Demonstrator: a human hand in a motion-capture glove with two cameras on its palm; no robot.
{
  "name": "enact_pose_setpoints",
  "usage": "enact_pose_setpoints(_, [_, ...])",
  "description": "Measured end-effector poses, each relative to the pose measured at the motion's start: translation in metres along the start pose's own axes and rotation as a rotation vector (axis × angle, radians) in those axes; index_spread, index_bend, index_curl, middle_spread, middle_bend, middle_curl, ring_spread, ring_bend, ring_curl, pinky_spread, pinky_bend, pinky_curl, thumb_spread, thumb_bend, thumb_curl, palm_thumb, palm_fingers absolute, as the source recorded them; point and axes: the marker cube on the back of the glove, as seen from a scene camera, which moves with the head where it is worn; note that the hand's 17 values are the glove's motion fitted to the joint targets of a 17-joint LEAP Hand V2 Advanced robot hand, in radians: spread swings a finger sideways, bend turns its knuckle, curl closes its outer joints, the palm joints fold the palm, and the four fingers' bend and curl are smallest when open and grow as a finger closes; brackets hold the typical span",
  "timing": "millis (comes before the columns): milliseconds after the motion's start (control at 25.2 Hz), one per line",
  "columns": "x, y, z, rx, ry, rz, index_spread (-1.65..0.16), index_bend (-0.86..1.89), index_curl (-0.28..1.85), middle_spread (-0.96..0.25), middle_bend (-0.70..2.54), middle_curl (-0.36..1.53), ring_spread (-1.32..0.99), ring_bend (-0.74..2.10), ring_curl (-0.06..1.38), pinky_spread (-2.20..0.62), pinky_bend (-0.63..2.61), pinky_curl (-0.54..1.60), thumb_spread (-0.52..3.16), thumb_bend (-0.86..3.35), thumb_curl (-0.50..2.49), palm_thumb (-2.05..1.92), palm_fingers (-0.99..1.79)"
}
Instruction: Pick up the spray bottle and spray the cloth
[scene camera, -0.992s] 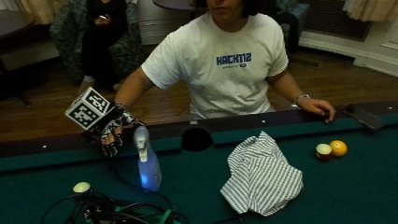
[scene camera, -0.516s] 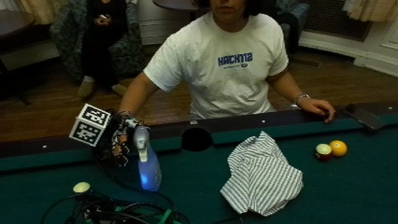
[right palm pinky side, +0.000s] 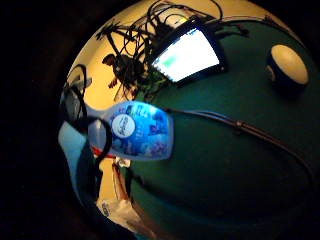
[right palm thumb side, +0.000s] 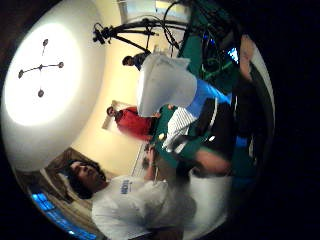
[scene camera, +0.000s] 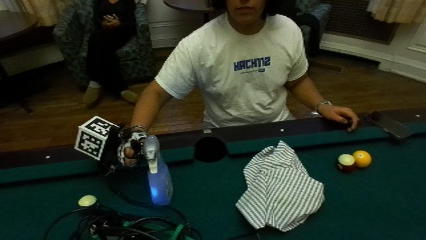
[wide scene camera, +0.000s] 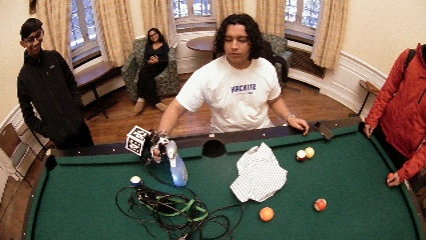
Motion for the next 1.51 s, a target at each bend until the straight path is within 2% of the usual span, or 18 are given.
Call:
enact_pose_setpoints(159, [0.004, -0.001, -0.002, 0.049, -0.064, 0.002, -0.31, 0.35, 0.38, -0.20, 0.56, 0.51, -0.20, 0.80, 0.51, -0.10, 0.84, 0.53, 0.98, 0.11, 0.47, 0.90, 1.41])
enact_pose_setpoints(635, [0.005, -0.001, -0.004, -0.009, -0.086, 0.014, -0.30, 0.69, 0.56, -0.23, 0.87, 0.69, -0.23, 1.02, 0.66, -0.10, 0.97, 0.69, 0.70, 0.07, 0.60, 0.93, 1.21])
enact_pose_setpoints(714, [0.005, 0.001, -0.005, -0.040, -0.087, 0.006, -0.29, 0.65, 0.57, -0.23, 0.86, 0.70, -0.22, 1.03, 0.67, -0.11, 0.99, 0.70, 0.70, 0.05, 0.61, 0.92, 1.14])
enact_pose_setpoints(873, [0.003, 0.002, 0.000, -0.107, -0.068, -0.003, -0.29, 0.30, 0.50, -0.22, 0.70, 0.65, -0.21, 1.05, 0.66, -0.19, 1.01, 0.66, 0.73, -0.02, 0.61, 0.86, 0.99])
enact_pose_setpoints(953, [0.001, 0.001, 0.008, -0.140, -0.055, -0.004, -0.32, 0.15, 0.47, -0.21, 0.59, 0.60, -0.20, 1.02, 0.63, -0.22, 0.97, 0.64, 0.84, -0.05, 0.58, 0.78, 0.80])
enact_pose_setpoints(992, [0.000, 0.000, 0.012, -0.153, -0.052, -0.005, -0.33, 0.08, 0.45, -0.20, 0.52, 0.58, -0.20, 0.97, 0.62, -0.20, 0.94, 0.63, 0.87, -0.08, 0.55, 0.72, 0.58])
enact_pose_setpoints(1072, [-0.002, -0.004, 0.021, -0.171, -0.057, -0.009, -0.35, 0.12, 0.45, -0.18, 0.47, 0.56, -0.18, 0.89, 0.62, -0.11, 0.86, 0.65, 0.89, -0.08, 0.52, 0.67, 0.26])
enact_pose_setpoints(1111, [-0.004, -0.007, 0.025, -0.175, -0.064, -0.012, -0.36, 0.13, 0.45, -0.16, 0.45, 0.55, -0.17, 0.85, 0.61, -0.07, 0.81, 0.63, 0.90, -0.08, 0.51, 0.64, 0.20])
enact_pose_setpoints(1310, [-0.013, -0.023, 0.039, -0.176, -0.111, -0.021, -0.37, 0.12, 0.36, -0.13, 0.39, 0.48, -0.15, 0.67, 0.47, 0.02, 0.68, 0.49, 0.91, -0.06, 0.47, 0.58, 0.16])
enact_pose_setpoints(1508, [-0.018, -0.035, 0.059, -0.205, -0.187, -0.027, -0.37, 0.07, 0.30, -0.11, 0.34, 0.44, -0.14, 0.66, 0.40, 0.04, 0.67, 0.42, 0.89, -0.05, 0.44, 0.56, 0.23])
